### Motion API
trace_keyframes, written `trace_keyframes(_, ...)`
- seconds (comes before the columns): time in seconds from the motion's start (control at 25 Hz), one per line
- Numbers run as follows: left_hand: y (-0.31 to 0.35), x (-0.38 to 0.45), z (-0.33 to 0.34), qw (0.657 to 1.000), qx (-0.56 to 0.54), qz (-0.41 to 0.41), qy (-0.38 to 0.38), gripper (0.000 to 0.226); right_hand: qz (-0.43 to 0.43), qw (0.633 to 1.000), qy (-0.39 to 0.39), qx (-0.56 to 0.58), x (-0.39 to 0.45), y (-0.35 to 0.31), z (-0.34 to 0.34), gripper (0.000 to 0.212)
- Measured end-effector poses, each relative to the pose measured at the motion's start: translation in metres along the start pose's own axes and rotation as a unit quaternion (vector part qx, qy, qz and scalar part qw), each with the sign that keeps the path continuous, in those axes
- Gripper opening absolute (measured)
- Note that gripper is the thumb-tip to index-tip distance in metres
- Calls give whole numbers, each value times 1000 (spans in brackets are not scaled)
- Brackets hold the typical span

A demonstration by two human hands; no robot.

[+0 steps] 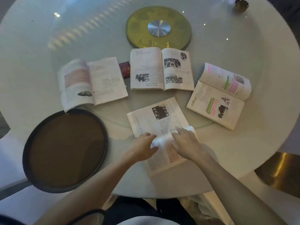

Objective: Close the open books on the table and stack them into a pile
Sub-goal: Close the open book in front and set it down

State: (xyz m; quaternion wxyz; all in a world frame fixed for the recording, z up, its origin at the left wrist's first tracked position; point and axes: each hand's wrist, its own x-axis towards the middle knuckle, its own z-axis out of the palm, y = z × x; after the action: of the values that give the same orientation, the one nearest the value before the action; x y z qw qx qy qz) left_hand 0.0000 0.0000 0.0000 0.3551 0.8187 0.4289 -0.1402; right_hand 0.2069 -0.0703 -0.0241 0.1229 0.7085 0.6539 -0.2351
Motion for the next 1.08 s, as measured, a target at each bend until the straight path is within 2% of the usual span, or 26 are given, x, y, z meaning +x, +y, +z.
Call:
trace_keyframes(0.24,-13,-8,29,998,-45,-33,-36,51,-14,1000,24,-13,-7,5,13,33)
trace_keyframes(0.4,-14,-13,44,986,-145,-75,29,52,16,997,62,46,-7,9,13,39)
trace_keyframes(0.52,-16,-17,56,941,-271,-180,92,60,156,963,124,184,-10,21,10,46)
trace_keyframes(0.64,-16,-20,62,867,-417,-261,81,56,260,902,77,337,-14,29,3,55)
trace_keyframes(0.72,-15,-20,61,838,-463,-278,71,52,258,896,61,356,-15,31,0,54)
trace_keyframes(0.8,-16,-17,54,828,-474,-290,75,51,246,899,71,354,-14,36,-6,47)
trace_keyframes(0.88,-19,-12,43,819,-480,-302,86,47,245,886,81,386,-12,44,-12,38)
trace_keyframes(1.0,-26,-3,22,781,-527,-320,96,29,269,838,83,468,-1,55,-24,14)
trace_keyframes(1.08,-30,2,9,749,-567,-326,104,20,296,773,67,558,10,59,-35,10)
